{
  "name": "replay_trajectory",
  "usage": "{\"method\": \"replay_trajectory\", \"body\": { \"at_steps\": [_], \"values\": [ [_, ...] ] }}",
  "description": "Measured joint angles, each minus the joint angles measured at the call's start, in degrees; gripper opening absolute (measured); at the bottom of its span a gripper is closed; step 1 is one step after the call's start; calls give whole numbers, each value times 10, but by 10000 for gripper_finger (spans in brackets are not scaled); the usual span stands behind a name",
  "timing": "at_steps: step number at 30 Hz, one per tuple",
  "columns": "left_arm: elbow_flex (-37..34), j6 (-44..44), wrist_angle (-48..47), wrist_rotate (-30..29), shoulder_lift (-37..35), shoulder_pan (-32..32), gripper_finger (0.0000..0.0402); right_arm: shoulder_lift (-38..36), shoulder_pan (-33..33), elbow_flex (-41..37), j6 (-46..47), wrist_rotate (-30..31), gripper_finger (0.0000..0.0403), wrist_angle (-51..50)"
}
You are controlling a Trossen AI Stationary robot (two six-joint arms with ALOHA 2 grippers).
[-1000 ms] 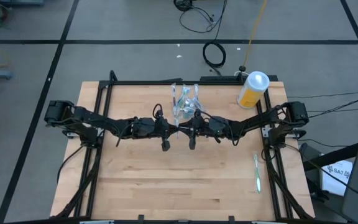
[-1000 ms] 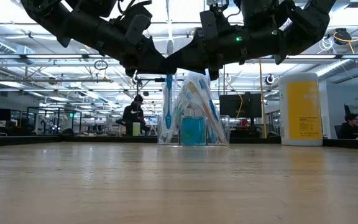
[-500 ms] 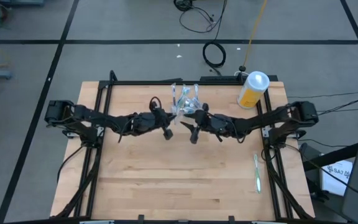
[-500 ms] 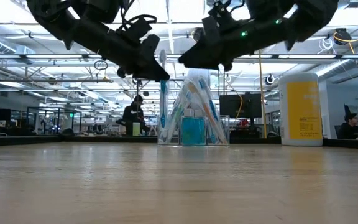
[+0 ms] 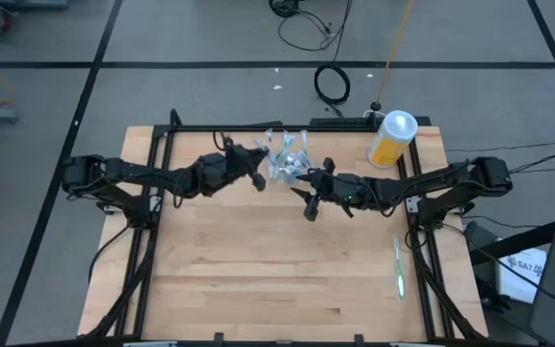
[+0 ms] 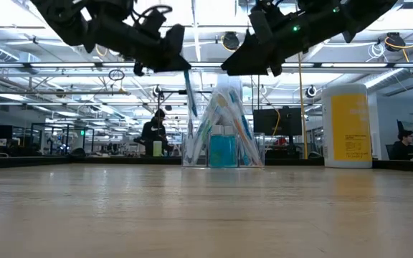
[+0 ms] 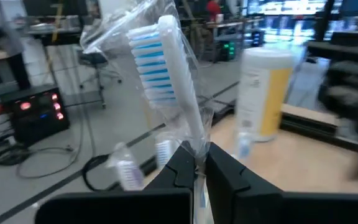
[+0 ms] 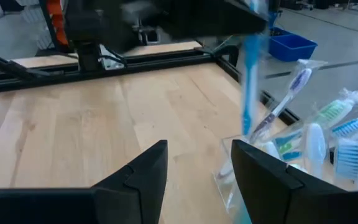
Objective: Pick & Place toothbrushing station
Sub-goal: Put the blue toothbrush into the transparent organizer
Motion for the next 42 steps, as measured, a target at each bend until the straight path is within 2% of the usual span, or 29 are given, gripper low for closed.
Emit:
{"method": "replay_trajectory", "body": {
  "at_steps": [4, 7, 13, 15, 20, 24, 33, 37, 42],
  "values": [
    [-1, -6, 6, 2, 29, 28, 16, 1, 0, 0, 0, 0, 171, -3],
    [0, -18, 12, 33, 52, 42, 15, 0, 0, 0, -7, 0, 171, 7],
    [0, -14, 14, 48, 98, 47, 10, 0, 0, 0, -45, 0, 171, 20],
    [0, -17, 7, 51, 108, 47, 20, 0, 0, 0, -45, 0, 171, 24],
    [0, -20, -28, 52, 118, 47, 44, 0, 0, 0, -45, 0, 171, 32],
    [0, -19, -50, 71, 119, 47, 49, 1, 0, 0, -45, 0, 171, 33],
    [0, -3, -51, 72, 119, 48, 54, 1, 0, 0, -45, 0, 171, 32],
    [0, -2, -57, 72, 119, 48, 78, 1, 0, 0, -40, -1, 171, 32],
    [0, -2, -59, 71, 119, 48, 134, 1, 0, 0, -30, -1, 175, 31]
  ]
}}
